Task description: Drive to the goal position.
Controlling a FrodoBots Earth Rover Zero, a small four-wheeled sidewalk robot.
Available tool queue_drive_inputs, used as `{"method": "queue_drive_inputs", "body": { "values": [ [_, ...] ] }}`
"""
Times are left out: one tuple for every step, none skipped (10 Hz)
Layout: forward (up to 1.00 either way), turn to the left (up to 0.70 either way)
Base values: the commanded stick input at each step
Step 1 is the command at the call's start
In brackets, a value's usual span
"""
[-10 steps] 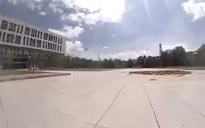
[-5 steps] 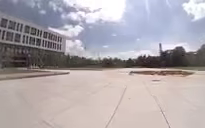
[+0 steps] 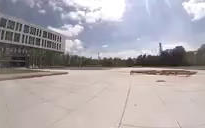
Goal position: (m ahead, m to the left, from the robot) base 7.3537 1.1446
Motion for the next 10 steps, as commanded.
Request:
{"method": "queue_drive_inputs", "body": {
  "values": [
    [0.7, 0.22],
    [0.7, 0.02],
    [0.7, 0.0],
    [0.7, 0.0],
    [0.7, 0.0],
    [0.7, 0.0],
    [0.7, 0.0],
    [0.7, 0.0],
    [0.7, 0.0],
    [0.7, 0.0]
  ]
}}
